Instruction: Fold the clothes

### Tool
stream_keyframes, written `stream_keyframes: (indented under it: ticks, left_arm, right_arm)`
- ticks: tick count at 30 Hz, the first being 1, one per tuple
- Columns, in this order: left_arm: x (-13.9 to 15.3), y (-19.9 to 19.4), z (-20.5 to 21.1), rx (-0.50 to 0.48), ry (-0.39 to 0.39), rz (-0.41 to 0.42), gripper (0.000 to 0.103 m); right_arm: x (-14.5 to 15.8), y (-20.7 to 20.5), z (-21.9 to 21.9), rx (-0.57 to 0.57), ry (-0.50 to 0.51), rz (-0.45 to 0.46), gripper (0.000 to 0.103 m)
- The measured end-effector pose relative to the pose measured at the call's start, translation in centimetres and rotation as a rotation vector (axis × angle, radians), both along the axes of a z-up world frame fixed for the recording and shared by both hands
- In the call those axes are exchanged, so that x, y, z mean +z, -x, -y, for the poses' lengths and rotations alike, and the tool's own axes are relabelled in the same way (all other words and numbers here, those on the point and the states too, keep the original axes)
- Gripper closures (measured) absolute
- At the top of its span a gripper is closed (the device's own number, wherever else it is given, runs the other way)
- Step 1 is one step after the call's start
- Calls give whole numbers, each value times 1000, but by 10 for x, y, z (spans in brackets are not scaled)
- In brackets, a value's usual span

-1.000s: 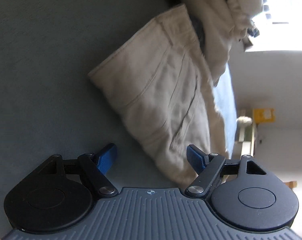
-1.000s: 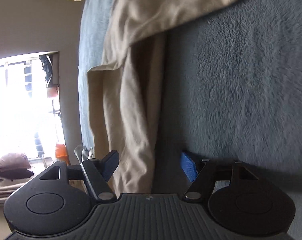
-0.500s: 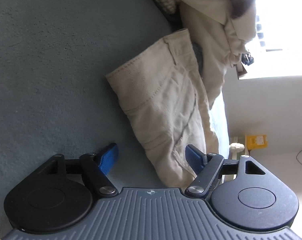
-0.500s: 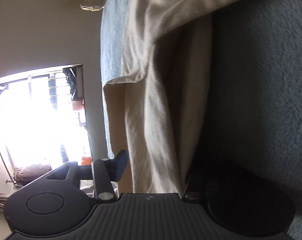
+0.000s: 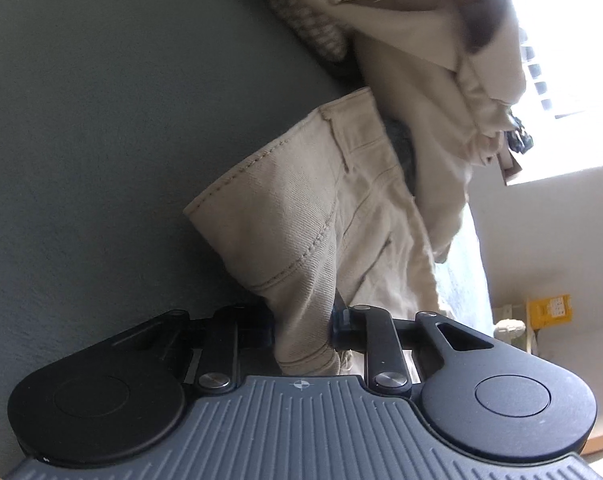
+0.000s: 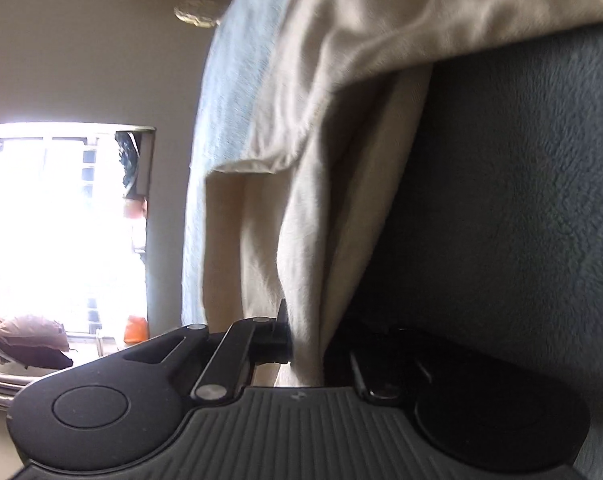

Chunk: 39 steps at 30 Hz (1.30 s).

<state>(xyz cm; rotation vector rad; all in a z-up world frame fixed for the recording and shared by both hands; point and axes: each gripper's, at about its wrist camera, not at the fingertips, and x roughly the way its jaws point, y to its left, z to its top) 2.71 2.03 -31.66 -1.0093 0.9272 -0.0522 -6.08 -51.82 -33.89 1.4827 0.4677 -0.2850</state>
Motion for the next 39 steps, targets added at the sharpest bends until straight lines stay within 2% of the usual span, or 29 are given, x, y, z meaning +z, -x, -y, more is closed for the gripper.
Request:
stream_keyframes:
  ticks: [6, 13, 21, 24, 25, 26, 27, 28, 30, 31, 34, 36, 39]
  left_arm:
    - [13, 6, -5, -28, -6, 5, 83]
    - [22, 46, -35, -83, -21, -36, 83]
    - [20, 100, -70, -153, -39, -158, 82]
    - [12, 104, -76, -185, -34, -231, 73]
    - [10, 102, -78, -193, -32, -267, 65]
    - [11, 99, -80, -207, -33, -296, 58]
    - [13, 96, -82, -225, -37, -320, 55]
    - [17, 93, -85, -246, -43, -331, 47]
    - [35, 88, -94, -280, -55, -317, 44]
    - [44, 86, -99, -295, -61, -307, 43]
    - [81, 78, -127, -287, -114, -239, 43]
    - [107, 70, -148, -263, -190, -172, 43]
    - [137, 59, -165, -272, -398, -68, 39]
  right_arm:
    - [10, 20, -5, -5, 0, 9, 99]
    - [20, 59, -22, 20, -16, -1, 99]
    - [22, 131, -47, 68, -65, -83, 99]
    - [9, 132, -45, 67, -109, -119, 97]
    - [5, 131, -43, 68, -121, -139, 94]
    - [4, 126, -42, 89, -113, -168, 88]
    - [6, 121, -40, 117, -103, -189, 85]
    - [8, 116, -37, 146, -93, -208, 82]
    - [17, 109, -34, 197, -53, -245, 69]
    - [23, 109, -34, 218, -21, -263, 57]
    - [44, 108, -33, 280, 76, -317, 54]
    - [57, 108, -32, 321, 140, -353, 53]
    - [77, 115, -42, 383, 256, -397, 53]
